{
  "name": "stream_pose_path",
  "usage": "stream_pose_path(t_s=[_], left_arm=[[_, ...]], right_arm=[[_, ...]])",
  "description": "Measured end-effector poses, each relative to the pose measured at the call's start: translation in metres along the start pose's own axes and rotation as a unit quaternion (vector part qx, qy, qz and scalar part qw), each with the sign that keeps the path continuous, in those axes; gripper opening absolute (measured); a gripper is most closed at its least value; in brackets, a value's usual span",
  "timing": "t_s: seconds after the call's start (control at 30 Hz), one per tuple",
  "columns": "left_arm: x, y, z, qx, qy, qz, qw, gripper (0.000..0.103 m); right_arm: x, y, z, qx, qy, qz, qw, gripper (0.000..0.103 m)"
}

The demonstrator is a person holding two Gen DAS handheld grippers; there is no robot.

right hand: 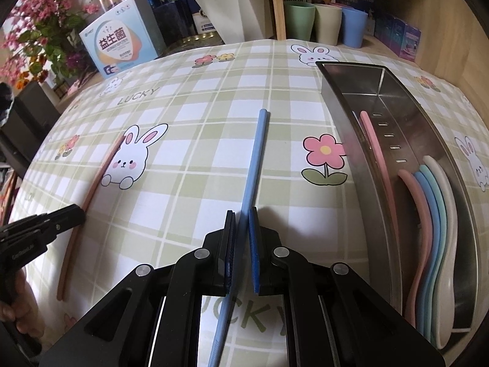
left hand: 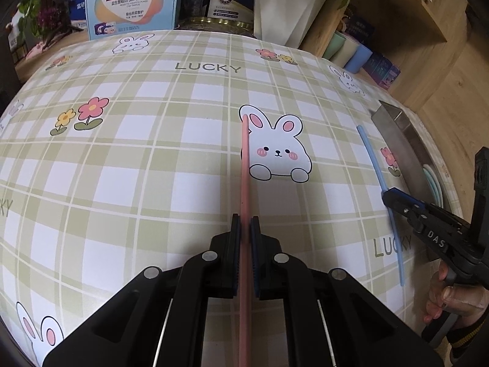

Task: Organize utensils
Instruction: 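Carry the blue chopstick with the right gripper down into the steel tray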

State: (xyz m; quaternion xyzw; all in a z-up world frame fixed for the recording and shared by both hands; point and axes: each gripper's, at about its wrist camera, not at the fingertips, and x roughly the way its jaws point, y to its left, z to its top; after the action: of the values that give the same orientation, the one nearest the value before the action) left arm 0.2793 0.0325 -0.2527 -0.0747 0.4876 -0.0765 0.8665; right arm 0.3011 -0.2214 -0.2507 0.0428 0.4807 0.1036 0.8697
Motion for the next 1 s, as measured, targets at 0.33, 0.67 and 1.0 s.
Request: stream_pose_path(t_s=[0.33,0.67,1.0], left_arm=[[0.002,-0.009,0.001,0.029,0.006,0.026,0.9992,0.007],[-0.014,-0.009,0.006,0.033,0.001,0.005,0.9995,0.006],[-0.042,-0.014,0.010,-0.009,-0.028,-0.016,0.9994,0.006]], right_arm=[[-0.004,-0.013,-0.006,0.045,0.005,0.042,0.998,0.006],[-0.014,-0.024,-0.012,0.072,0.001,0.060,0.996,0.006],[-0.024,-0.023,-0.013,0.085,-0.018,0.103,0.991,0.006]])
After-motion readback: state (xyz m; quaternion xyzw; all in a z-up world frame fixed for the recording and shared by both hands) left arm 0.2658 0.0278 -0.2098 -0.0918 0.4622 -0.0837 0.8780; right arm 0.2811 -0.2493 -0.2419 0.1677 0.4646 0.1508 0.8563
